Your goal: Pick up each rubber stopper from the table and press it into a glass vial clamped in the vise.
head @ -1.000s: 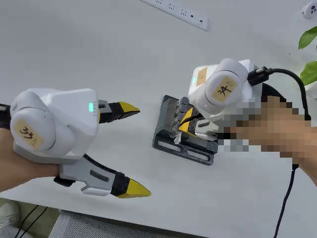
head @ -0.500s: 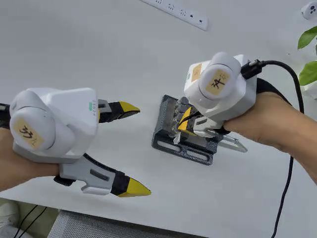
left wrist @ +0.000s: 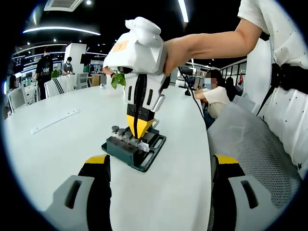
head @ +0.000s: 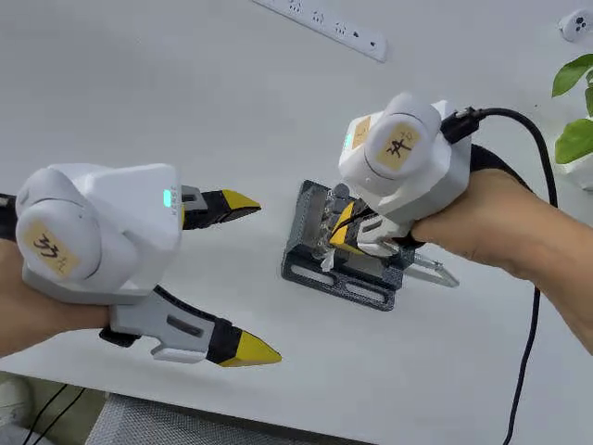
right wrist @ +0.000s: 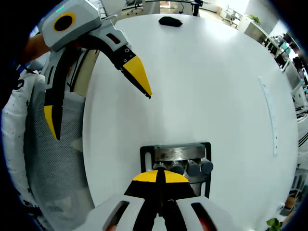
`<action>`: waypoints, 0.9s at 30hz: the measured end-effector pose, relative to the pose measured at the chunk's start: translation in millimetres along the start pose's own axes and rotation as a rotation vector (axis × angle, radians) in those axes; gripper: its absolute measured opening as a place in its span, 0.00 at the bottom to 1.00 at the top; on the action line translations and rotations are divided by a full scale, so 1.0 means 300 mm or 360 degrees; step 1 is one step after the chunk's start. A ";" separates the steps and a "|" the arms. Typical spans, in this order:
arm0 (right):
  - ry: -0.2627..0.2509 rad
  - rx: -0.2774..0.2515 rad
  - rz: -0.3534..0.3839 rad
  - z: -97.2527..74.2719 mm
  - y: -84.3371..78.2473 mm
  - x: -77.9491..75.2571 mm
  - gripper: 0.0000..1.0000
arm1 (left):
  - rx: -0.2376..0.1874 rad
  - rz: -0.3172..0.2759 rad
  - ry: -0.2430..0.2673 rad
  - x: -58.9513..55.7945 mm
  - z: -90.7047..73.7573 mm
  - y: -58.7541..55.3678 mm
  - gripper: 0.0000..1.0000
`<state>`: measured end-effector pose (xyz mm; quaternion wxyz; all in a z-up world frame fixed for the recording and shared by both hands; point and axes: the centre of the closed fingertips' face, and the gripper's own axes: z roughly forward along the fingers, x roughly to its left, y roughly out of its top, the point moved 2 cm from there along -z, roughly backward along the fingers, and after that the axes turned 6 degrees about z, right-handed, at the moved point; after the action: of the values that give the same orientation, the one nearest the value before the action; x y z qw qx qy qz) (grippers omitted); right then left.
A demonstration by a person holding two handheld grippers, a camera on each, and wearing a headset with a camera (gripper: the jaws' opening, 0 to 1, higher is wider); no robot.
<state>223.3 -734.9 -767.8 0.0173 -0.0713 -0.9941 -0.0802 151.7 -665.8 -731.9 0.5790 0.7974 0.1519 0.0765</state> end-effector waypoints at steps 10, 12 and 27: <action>-0.0006 -0.0008 0.0012 -0.004 -0.005 -0.001 0.00 | -0.0009 0.0037 -0.0014 -0.012 0.010 0.029 0.86; -0.0004 -0.0010 0.0025 -0.005 -0.002 -0.002 0.00 | -0.0006 0.0044 -0.0018 -0.017 0.011 0.039 0.86; -0.0002 -0.0137 0.0120 -0.017 -0.005 -0.001 0.00 | 0.0049 0.0082 0.0051 -0.039 -0.050 0.081 0.85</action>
<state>223.5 -737.4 -763.1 0.0165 -0.1095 -0.9863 -0.1223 139.9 -663.0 -703.6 0.5619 0.8086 0.1417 0.1017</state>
